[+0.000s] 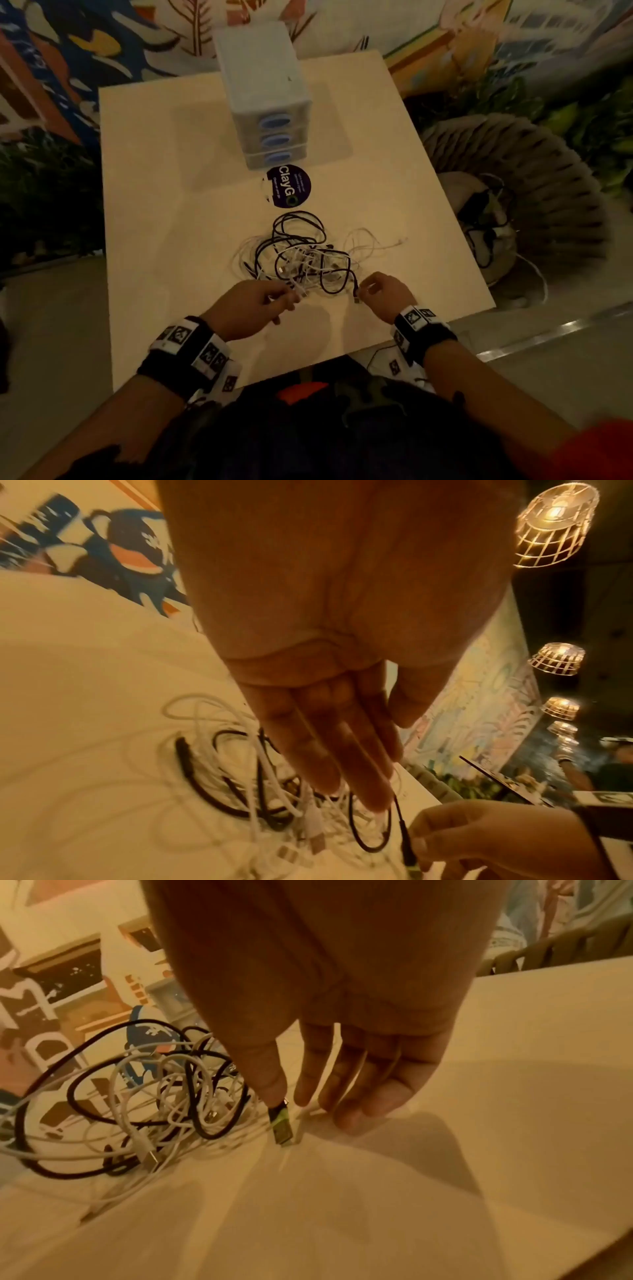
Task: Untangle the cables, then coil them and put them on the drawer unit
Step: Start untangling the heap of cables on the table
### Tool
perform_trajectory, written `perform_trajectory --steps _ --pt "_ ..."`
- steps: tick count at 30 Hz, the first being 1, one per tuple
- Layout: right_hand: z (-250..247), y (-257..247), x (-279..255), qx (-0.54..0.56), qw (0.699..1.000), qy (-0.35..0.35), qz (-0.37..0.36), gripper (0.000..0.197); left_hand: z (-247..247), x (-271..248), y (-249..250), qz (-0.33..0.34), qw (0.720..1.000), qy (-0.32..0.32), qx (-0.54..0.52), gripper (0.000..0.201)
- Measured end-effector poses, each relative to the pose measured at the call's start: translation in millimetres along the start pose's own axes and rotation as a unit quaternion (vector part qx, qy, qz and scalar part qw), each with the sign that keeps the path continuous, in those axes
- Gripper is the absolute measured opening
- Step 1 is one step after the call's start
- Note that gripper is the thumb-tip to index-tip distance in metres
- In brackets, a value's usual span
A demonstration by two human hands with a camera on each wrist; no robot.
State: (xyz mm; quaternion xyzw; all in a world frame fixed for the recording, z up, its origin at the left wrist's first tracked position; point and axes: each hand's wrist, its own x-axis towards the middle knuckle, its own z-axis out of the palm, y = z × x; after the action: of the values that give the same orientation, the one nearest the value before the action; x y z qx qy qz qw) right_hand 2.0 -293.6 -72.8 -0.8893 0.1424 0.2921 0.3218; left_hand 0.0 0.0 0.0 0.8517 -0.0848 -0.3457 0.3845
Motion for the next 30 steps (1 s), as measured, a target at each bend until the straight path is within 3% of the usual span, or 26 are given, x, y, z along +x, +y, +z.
perform_trajectory --steps 4,10,13,15,18,21,30 --pt "7.4 1.6 3.7 -0.014 1.0 0.001 -0.022 0.013 15.1 25.4 10.1 0.038 0.998 0.017 0.046 0.021" --pt "8.4 -7.3 -7.1 0.083 0.994 0.024 -0.068 0.011 35.2 60.5 15.9 0.052 0.984 0.08 0.152 0.037" --pt "-0.1 -14.4 -19.0 0.107 0.987 0.057 -0.109 0.004 42.4 68.7 10.7 0.039 0.977 0.134 0.163 0.015" --pt "-7.2 -16.2 -21.5 0.129 0.98 0.094 -0.116 0.008 45.7 70.7 2.6 0.016 0.972 0.156 0.177 0.012" --pt "-16.6 -14.6 -17.9 0.117 0.976 0.142 -0.113 0.017 48.9 73.9 -8.1 -0.015 0.964 0.158 0.212 0.026" --pt "-18.7 -15.1 -13.4 0.065 0.98 0.131 -0.132 0.022 48.3 77.5 -13.2 -0.028 0.959 0.142 0.243 0.038" --pt "-5.6 -31.5 0.5 0.019 0.978 0.126 -0.165 0.016 44.2 88.5 -17.4 0.022 0.95 0.126 0.285 0.038"
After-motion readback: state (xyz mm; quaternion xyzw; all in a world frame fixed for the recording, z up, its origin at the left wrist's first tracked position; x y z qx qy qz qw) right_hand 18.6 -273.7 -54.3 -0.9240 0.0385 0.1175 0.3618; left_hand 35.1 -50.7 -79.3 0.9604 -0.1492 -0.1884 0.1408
